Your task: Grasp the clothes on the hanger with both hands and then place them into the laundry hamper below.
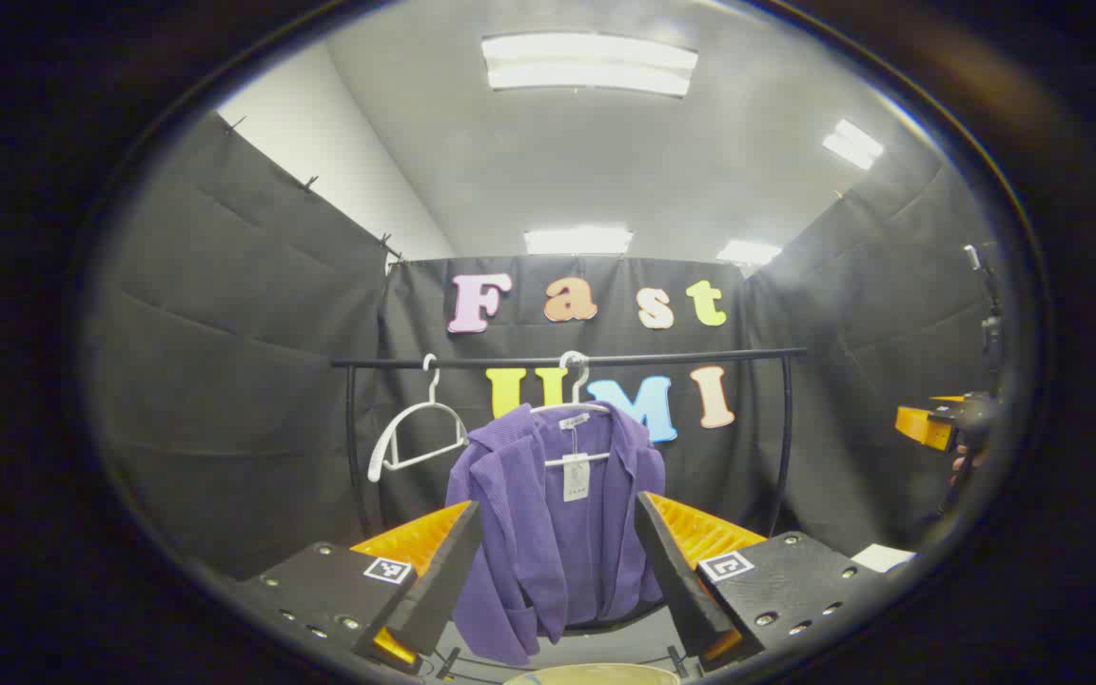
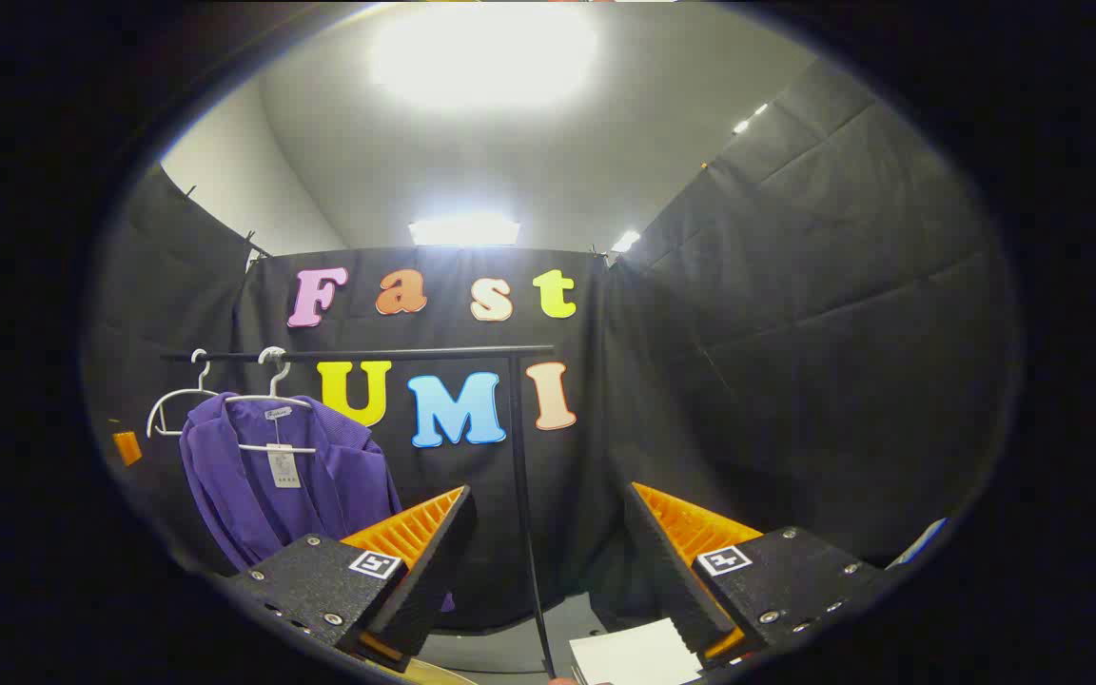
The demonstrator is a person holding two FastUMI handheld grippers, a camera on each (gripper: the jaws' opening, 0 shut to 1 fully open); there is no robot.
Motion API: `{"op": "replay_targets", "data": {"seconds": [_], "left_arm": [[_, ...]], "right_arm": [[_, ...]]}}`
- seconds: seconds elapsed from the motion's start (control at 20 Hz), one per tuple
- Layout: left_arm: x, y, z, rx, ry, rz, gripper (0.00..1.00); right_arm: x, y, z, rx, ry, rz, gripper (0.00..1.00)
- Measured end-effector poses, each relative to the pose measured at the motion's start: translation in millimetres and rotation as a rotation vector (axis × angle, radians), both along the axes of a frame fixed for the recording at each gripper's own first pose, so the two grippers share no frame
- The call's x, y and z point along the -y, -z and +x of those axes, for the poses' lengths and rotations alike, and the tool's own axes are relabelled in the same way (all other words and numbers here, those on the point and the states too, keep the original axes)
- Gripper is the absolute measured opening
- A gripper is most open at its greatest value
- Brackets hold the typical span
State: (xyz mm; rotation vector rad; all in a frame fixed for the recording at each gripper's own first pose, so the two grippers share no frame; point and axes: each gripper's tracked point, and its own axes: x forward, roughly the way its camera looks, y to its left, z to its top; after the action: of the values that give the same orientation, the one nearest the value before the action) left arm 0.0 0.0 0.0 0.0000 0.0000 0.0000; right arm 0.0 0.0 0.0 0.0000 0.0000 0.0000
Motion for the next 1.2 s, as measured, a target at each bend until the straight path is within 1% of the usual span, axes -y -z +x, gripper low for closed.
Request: {"op": "replay_targets", "data": {"seconds": [0.05,0.1,0.35,0.4,0.5,0.55,0.6,0.65,0.7,0.75,0.8,0.85,0.9,1.05,1.1,1.15,1.2], "left_arm": [[1,3,-1,-0.010,0.003,-0.011,0.99],[3,7,-1,-0.020,0.007,-0.018,0.93],[4,7,0,-0.029,0.007,-0.019,0.93],[4,8,-2,-0.030,0.007,-0.016,0.93],[5,10,0,-0.033,0.001,-0.019,0.93],[6,11,0,-0.036,0.001,-0.029,0.99],[8,14,1,-0.039,0.006,-0.036,0.99],[8,20,2,-0.053,0.005,-0.037,0.93],[4,31,4,-0.075,-0.007,-0.033,0.93],[2,36,4,-0.089,-0.015,-0.037,0.93],[3,42,4,-0.099,-0.015,-0.049,0.99],[3,46,4,-0.106,-0.015,-0.063,0.99],[2,49,4,-0.112,-0.019,-0.071,0.93],[-8,56,10,-0.121,-0.050,-0.068,0.93],[-10,57,13,-0.124,-0.059,-0.078,0.96],[-11,57,18,-0.123,-0.064,-0.099,0.93],[-11,55,20,-0.120,-0.064,-0.114,0.93]], "right_arm": [[1,-1,-3,0.003,0.000,-0.008,0.97],[4,-2,-6,0.006,0.004,-0.017,0.97],[10,-3,-15,0.012,0.012,-0.017,0.97],[10,-3,-16,0.009,0.010,-0.017,0.95],[10,-1,-15,0.002,0.003,-0.027,0.96],[12,1,-15,0.000,0.006,-0.036,0.97],[14,4,-13,-0.007,0.010,-0.044,0.96],[13,7,-13,-0.018,0.009,-0.047,0.96],[11,10,-12,-0.030,0.004,-0.047,0.96],[7,14,-11,-0.043,-0.005,-0.048,0.96],[2,15,-11,-0.053,-0.015,-0.055,0.97],[-2,16,-11,-0.058,-0.025,-0.061,0.97],[-8,14,-10,-0.061,-0.039,-0.061,0.97],[-33,8,-1,-0.057,-0.099,-0.064,0.96],[-42,5,4,-0.057,-0.117,-0.067,0.96],[-52,0,9,-0.058,-0.137,-0.063,0.96],[-62,-6,13,-0.054,-0.160,-0.052,0.96]]}}
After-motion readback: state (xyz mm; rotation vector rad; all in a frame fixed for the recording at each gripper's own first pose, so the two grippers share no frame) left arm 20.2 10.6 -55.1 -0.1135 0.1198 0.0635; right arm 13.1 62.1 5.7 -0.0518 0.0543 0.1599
